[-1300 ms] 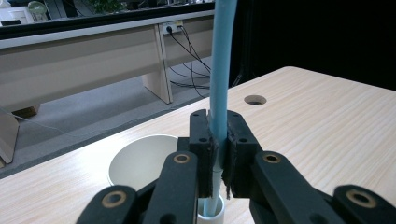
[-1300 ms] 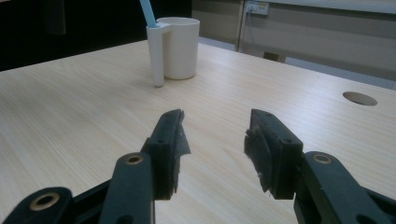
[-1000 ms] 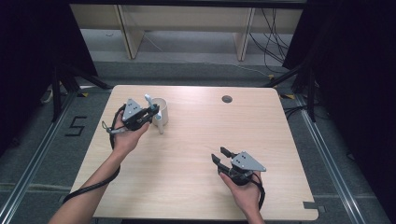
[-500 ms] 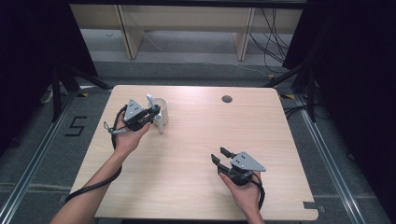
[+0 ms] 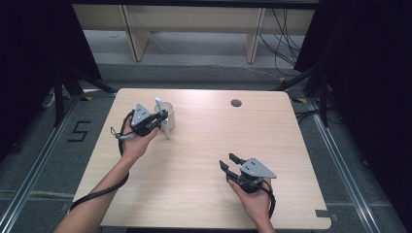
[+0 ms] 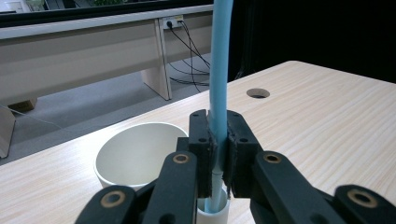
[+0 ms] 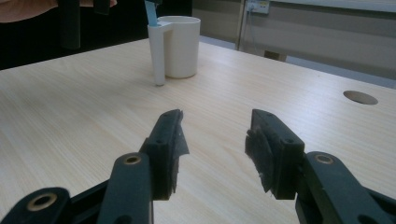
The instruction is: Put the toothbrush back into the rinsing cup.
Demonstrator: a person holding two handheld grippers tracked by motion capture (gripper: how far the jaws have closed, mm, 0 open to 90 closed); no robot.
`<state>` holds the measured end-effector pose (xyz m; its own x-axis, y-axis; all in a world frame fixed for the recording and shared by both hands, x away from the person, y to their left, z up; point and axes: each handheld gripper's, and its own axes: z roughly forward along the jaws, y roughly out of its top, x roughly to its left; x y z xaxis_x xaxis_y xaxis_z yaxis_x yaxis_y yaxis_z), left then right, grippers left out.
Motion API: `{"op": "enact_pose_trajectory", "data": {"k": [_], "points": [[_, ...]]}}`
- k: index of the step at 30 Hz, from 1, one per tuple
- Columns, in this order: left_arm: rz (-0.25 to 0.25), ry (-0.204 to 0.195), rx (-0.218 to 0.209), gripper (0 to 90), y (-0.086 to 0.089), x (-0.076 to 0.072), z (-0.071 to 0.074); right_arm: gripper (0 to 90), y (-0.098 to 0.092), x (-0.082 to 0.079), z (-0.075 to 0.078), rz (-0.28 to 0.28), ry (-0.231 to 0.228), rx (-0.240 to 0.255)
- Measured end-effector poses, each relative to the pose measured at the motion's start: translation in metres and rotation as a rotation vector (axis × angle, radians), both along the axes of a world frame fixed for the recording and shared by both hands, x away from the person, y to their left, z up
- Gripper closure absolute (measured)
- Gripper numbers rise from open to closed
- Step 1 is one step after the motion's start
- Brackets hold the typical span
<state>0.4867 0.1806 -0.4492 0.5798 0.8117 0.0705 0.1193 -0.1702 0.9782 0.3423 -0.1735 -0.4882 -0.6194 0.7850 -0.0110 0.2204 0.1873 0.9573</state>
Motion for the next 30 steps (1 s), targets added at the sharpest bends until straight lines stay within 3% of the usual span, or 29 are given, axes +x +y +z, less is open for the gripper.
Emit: {"op": "enact_pose_trajectory", "data": {"k": [6, 13, 17, 19, 25, 30], "points": [[0.001, 0.008, -0.003, 82.4, -0.001, 0.002, -0.004, 54.5, 0.001, 0.000, 0.000, -0.001, 0.002, 0.002], [0.004, 0.011, 0.002, 82.2, -0.002, 0.004, -0.007, 54.4, 0.000, 0.001, 0.000, -0.006, -0.025, -0.011], [0.005, 0.014, 0.004, 82.1, -0.002, 0.005, -0.010, 54.4, 0.001, -0.001, 0.000, -0.001, 0.005, 0.001], [0.010, 0.018, 0.008, 81.6, -0.002, 0.006, -0.011, 54.3, 0.000, 0.001, 0.000, -0.003, -0.022, -0.008], [0.010, 0.021, 0.008, 81.0, -0.002, 0.007, -0.012, 54.3, 0.000, 0.001, 0.000, -0.002, -0.029, -0.012], [0.005, 0.030, -0.004, 74.0, -0.001, 0.005, -0.014, 53.7, -0.001, 0.001, 0.000, 0.003, -0.027, -0.027]]}}
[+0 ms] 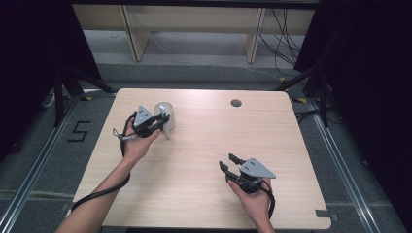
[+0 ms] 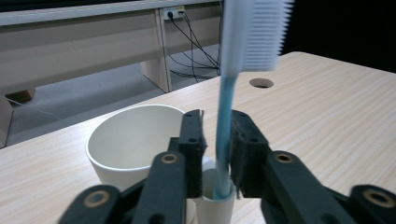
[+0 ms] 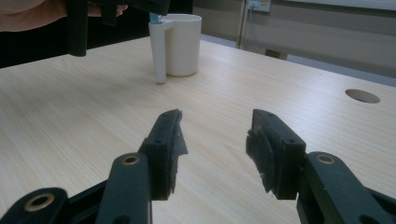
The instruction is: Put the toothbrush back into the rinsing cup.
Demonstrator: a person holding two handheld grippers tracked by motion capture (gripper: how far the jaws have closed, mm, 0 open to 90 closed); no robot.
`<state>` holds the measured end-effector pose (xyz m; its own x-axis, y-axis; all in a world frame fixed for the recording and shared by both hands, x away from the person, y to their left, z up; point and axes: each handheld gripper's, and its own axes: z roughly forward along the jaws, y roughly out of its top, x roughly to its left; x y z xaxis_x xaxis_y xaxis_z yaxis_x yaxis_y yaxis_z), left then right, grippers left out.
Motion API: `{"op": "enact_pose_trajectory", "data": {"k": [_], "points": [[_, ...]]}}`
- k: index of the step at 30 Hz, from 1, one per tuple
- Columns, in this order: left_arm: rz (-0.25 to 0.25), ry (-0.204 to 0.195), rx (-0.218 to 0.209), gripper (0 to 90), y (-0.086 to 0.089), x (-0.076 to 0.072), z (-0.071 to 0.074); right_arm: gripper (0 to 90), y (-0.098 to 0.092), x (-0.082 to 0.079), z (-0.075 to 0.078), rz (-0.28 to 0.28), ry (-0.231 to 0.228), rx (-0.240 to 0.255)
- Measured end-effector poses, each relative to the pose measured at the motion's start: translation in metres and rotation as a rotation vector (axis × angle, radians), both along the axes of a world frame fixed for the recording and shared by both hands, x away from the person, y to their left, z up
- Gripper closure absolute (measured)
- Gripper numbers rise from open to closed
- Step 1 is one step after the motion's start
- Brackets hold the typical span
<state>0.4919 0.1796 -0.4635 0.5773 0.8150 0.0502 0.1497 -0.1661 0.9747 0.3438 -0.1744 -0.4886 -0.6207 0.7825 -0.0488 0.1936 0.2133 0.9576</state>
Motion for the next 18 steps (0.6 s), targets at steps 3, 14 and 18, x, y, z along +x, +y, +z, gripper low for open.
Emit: {"op": "enact_pose_trajectory", "data": {"k": [3, 14, 18], "points": [[0.004, -0.006, -0.006, 66.4, 0.001, -0.001, 0.000, 52.9, 0.002, -0.002, -0.001, -0.002, 0.047, 0.021], [0.023, -0.027, 0.020, 35.3, 0.010, -0.021, 0.007, 51.6, 0.002, -0.003, -0.002, -0.011, 0.060, 0.025], [0.019, -0.013, 0.047, 32.4, 0.019, -0.038, 0.008, 51.0, 0.000, 0.001, -0.003, 0.000, 0.019, 0.007]]}}
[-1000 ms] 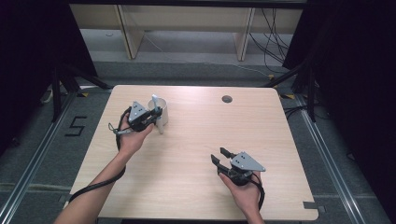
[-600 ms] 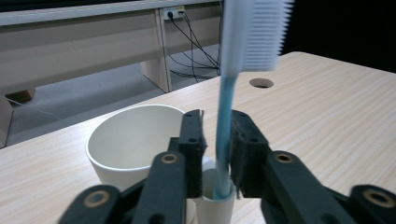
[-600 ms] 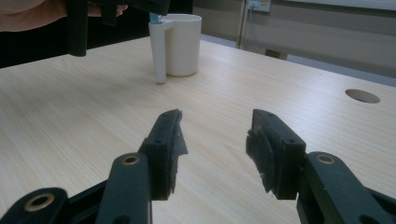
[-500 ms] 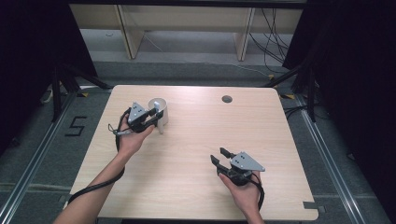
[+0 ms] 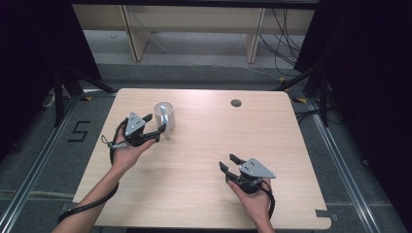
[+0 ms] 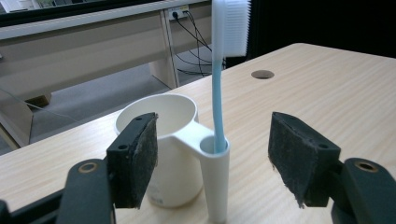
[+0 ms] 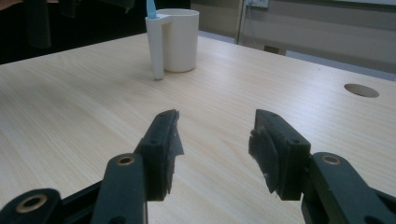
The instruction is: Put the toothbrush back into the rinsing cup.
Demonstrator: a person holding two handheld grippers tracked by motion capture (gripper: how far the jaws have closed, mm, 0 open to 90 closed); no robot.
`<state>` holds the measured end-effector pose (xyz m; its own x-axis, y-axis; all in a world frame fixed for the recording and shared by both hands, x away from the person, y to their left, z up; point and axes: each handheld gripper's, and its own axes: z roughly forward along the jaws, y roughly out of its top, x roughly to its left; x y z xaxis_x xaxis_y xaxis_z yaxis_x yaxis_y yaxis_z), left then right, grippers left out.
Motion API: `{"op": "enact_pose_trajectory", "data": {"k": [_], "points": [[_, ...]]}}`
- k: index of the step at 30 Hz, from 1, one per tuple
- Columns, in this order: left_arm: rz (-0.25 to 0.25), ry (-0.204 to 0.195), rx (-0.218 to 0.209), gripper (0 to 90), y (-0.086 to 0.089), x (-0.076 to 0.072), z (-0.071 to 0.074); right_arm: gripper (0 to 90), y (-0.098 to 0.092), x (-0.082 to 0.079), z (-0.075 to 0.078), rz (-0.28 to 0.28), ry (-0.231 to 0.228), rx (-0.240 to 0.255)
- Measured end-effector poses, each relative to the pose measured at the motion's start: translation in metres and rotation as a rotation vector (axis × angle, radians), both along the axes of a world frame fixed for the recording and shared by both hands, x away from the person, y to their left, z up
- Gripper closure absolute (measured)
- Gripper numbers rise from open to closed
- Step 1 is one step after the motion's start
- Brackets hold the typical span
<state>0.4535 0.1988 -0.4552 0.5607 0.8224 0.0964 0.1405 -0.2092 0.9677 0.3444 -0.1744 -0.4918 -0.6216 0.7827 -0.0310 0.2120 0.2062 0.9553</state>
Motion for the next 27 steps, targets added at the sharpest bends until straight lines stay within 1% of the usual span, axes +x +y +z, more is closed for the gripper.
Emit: {"op": "enact_pose_trajectory", "data": {"k": [1, 2, 3, 4, 5, 7, 8, 9, 10, 11, 12, 13, 14, 15, 16, 17, 18, 19, 20, 21, 22, 23, 24, 25, 26, 27], "points": [[0.000, 0.000, 0.000, 31.8, 0.000, 0.000, 0.000, 50.8, 0.000, -0.001, 0.000, -0.008, 0.004, 0.002], [0.003, 0.003, 0.003, 31.2, 0.005, -0.007, 0.000, 50.7, 0.001, 0.000, -0.001, 0.001, 0.002, 0.014], [0.002, 0.006, 0.004, 30.7, 0.007, -0.011, 0.000, 50.5, 0.001, -0.001, -0.001, -0.012, 0.016, 0.008], [0.002, 0.014, -0.001, 30.4, 0.009, -0.015, 0.000, 50.3, 0.000, 0.000, -0.001, -0.012, 0.004, -0.002], [0.002, 0.014, -0.001, 30.1, 0.009, -0.015, 0.000, 50.3, 0.000, 0.000, -0.001, -0.012, 0.004, -0.002], [-0.001, 0.021, -0.003, 29.9, 0.015, -0.023, -0.001, 50.0, -0.001, 0.000, -0.001, -0.011, 0.000, -0.004], [-0.001, 0.026, -0.005, 29.9, 0.019, -0.029, -0.003, 49.8, -0.001, -0.001, -0.002, -0.012, 0.021, -0.001], [-0.008, 0.032, -0.012, 29.9, 0.021, -0.033, -0.004, 49.8, -0.001, -0.001, -0.002, -0.012, 0.029, 0.008], [-0.005, 0.019, -0.011, 30.0, 0.024, -0.034, -0.004, 49.7, -0.001, -0.001, -0.002, -0.014, 0.030, 0.007], [0.014, 0.056, -0.027, 30.0, 0.025, -0.042, -0.007, 49.6, -0.001, 0.000, -0.002, -0.010, 0.020, -0.002], [-0.055, -0.065, 0.173, 30.0, 0.040, -0.035, -0.001, 49.5, 0.000, -0.002, -0.003, -0.026, 0.053, 0.022], [-0.031, -0.029, 0.117, 30.1, 0.037, -0.041, -0.005, 49.5, 0.001, -0.003, -0.003, -0.033, 0.060, 0.026], [0.010, 0.067, -0.023, 30.1, 0.031, -0.053, -0.013, 49.4, 0.001, -0.003, -0.003, -0.029, 0.057, 0.024], [0.010, 0.067, -0.023, 30.1, 0.031, -0.053, -0.013, 49.4, 0.001, -0.003, -0.003, -0.029, 0.057, 0.024], [0.011, 0.065, -0.022, 30.1, 0.034, -0.060, -0.018, 49.3, -0.001, 0.001, -0.004, -0.009, 0.015, -0.004], [0.011, 0.065, -0.022, 30.1, 0.034, -0.060, -0.018, 49.3, -0.001, 0.001, -0.004, -0.009, 0.015, -0.004], [0.023, 0.077, -0.025, 30.1, 0.038, -0.067, -0.023, 49.1, 0.001, 0.000, -0.005, -0.003, 0.045, 0.021], [0.021, 0.078, -0.043, 30.1, 0.040, -0.071, -0.028, 49.0, 0.001, 0.000, -0.005, -0.006, 0.040, 0.025], [0.021, 0.078, -0.043, 30.1, 0.040, -0.071, -0.028, 49.0, 0.001, 0.000, -0.005, -0.006, 0.040, 0.025], [0.033, 0.098, -0.034, 30.0, 0.042, -0.080, -0.036, 48.8, 0.000, 0.000, -0.005, -0.010, 0.049, 0.022], [0.033, 0.103, -0.039, 29.9, 0.043, -0.083, -0.039, 48.6, 0.000, -0.001, -0.005, -0.015, 0.056, 0.016], [0.033, 0.103, -0.039, 29.8, 0.043, -0.083, -0.039, 48.6, 0.000, -0.001, -0.005, -0.015, 0.056, 0.016], [0.036, 0.102, -0.048, 29.8, 0.045, -0.088, -0.045, 48.3, 0.000, -0.001, -0.005, -0.014, 0.061, 0.010], [0.039, 0.102, -0.050, 29.7, 0.046, -0.090, -0.047, 48.0, -0.001, 0.000, -0.006, -0.013, 0.040, -0.008], [0.045, 0.105, -0.080, 29.6, 0.047, -0.094, -0.052, 47.2, 0.000, 0.000, -0.006, -0.006, 0.069, 0.003], [0.054, 0.107, -0.088, 29.4, 0.048, -0.097, -0.054, 46.6, 0.001, 0.000, -0.007, -0.008, 0.074, 0.007]]}}
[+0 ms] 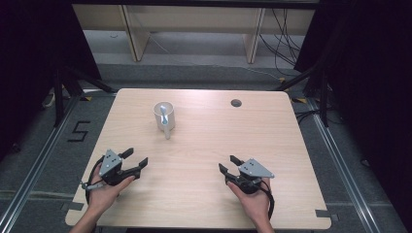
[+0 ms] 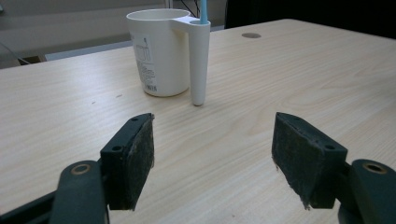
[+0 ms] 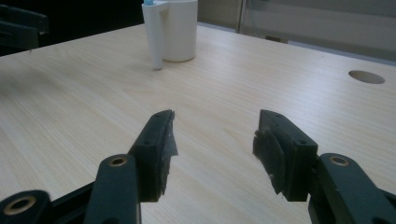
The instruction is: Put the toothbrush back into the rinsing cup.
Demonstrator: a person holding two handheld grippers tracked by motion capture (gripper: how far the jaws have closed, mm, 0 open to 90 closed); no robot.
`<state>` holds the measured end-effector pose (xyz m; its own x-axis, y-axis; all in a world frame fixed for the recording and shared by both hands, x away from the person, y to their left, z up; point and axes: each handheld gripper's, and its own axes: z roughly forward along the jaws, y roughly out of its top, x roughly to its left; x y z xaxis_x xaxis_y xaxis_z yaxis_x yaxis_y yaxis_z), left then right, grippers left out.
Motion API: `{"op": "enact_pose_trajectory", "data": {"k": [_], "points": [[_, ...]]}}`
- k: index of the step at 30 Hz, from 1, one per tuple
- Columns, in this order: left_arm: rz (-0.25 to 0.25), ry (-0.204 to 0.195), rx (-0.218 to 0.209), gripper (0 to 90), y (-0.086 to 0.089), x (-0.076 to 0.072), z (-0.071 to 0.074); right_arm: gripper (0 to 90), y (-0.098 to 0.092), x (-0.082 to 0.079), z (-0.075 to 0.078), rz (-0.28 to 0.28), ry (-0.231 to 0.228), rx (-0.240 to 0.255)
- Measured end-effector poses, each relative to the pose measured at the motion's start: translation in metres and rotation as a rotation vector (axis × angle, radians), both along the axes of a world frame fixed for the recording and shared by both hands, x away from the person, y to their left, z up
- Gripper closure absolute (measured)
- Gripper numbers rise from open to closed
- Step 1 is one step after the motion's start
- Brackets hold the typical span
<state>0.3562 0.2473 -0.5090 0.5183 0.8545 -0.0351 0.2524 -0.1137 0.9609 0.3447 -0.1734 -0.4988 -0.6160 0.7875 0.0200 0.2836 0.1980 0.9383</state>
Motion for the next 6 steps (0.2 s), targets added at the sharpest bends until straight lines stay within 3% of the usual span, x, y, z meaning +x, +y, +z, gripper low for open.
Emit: {"op": "enact_pose_trajectory", "data": {"k": [6], "points": [[0.004, -0.034, -0.018, 28.7, 0.0011, -0.0043, -0.0058, 44.4, 0.0009, 0.0020, 0.0008, 0.014, 0.026, -0.007]]}}
